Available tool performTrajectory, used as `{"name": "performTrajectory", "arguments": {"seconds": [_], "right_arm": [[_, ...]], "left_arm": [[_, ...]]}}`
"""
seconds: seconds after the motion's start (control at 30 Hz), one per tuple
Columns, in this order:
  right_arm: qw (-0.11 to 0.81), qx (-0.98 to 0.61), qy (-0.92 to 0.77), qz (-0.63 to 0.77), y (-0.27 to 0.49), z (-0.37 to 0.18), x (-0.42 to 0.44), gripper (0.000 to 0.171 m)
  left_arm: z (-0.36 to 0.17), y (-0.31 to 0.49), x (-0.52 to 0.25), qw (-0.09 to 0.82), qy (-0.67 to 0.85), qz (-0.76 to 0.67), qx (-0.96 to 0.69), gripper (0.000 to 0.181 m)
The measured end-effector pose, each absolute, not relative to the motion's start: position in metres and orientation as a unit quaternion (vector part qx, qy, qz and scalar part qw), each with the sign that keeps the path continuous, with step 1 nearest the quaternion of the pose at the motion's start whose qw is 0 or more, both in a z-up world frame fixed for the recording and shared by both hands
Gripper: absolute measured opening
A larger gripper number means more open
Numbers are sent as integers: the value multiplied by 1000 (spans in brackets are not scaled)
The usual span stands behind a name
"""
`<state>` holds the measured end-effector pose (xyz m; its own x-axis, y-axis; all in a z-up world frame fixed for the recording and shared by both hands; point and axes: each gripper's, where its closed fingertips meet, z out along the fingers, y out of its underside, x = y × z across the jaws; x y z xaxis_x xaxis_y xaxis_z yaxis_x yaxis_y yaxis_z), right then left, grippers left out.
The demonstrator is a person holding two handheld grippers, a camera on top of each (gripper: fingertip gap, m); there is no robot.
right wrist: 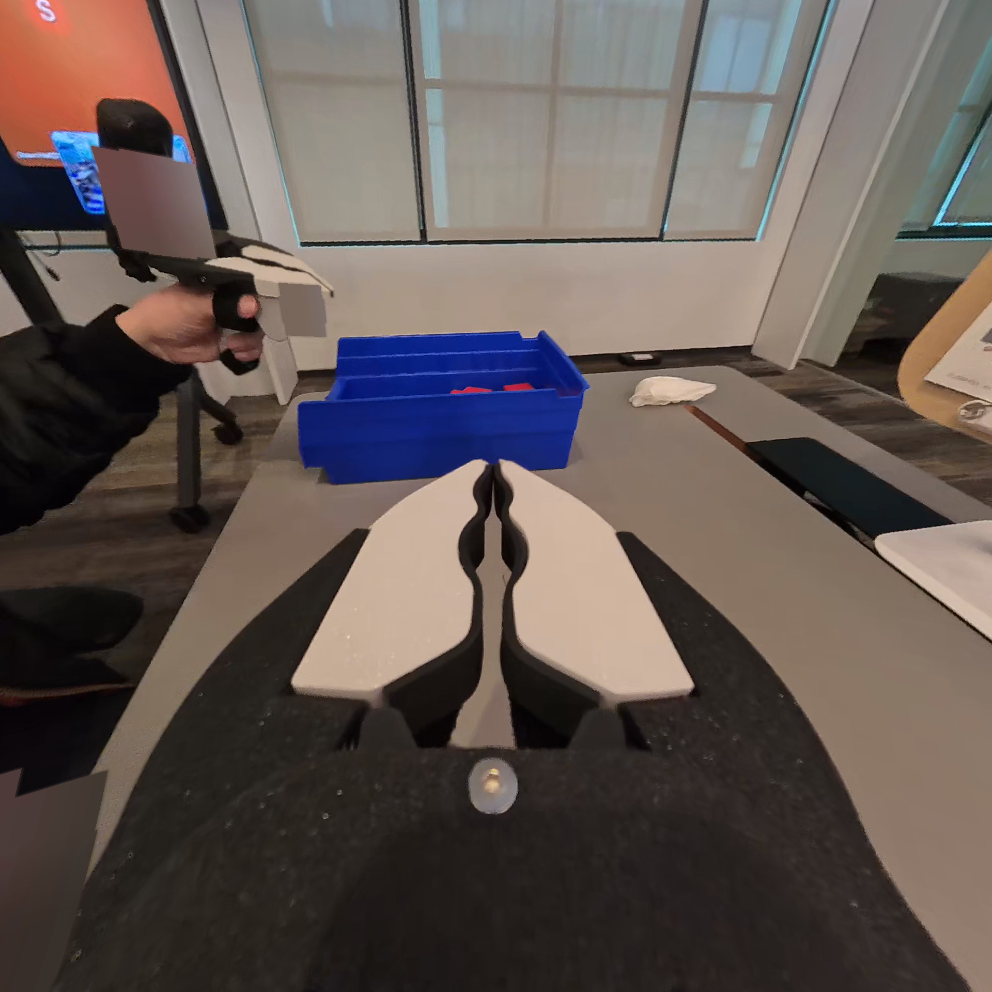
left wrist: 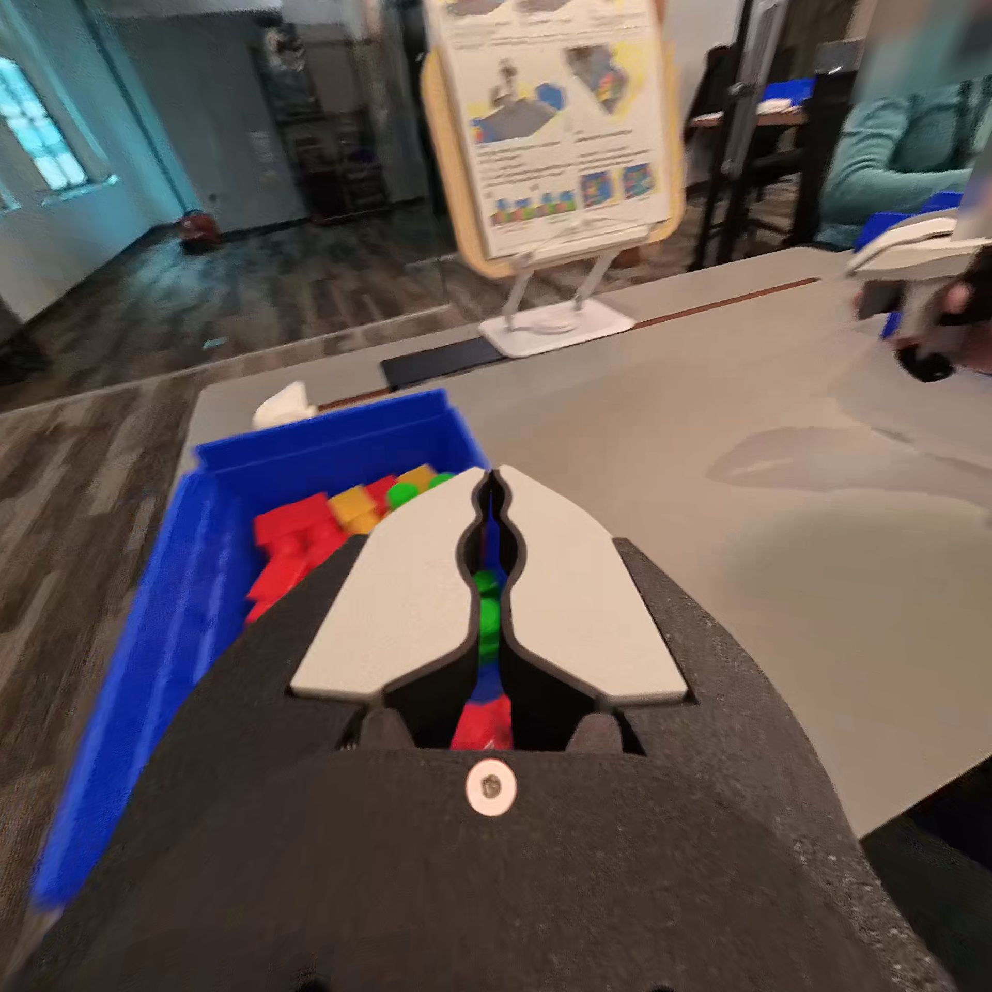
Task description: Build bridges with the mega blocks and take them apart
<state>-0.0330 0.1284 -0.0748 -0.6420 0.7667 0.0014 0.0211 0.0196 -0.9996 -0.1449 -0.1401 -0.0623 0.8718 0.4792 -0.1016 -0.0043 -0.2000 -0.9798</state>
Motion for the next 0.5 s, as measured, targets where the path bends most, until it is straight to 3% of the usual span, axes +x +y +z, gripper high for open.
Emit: {"name": "performTrajectory", "arguments": {"seconds": [0.2, 0.33, 0.5], "right_arm": [[252, -331, -630, 656, 135, -82, -42, 0], [232, -329, -629, 665, 140, -92, -50, 0], [194, -334, -632, 671, 140, -114, -60, 0]], "left_arm": [[-92, -204, -214, 522, -265, 198, -786, 1], [-126, -204, -235, 436, -293, 195, -829, 28], [-135, -180, -268, 360, -228, 253, -869, 39]]}}
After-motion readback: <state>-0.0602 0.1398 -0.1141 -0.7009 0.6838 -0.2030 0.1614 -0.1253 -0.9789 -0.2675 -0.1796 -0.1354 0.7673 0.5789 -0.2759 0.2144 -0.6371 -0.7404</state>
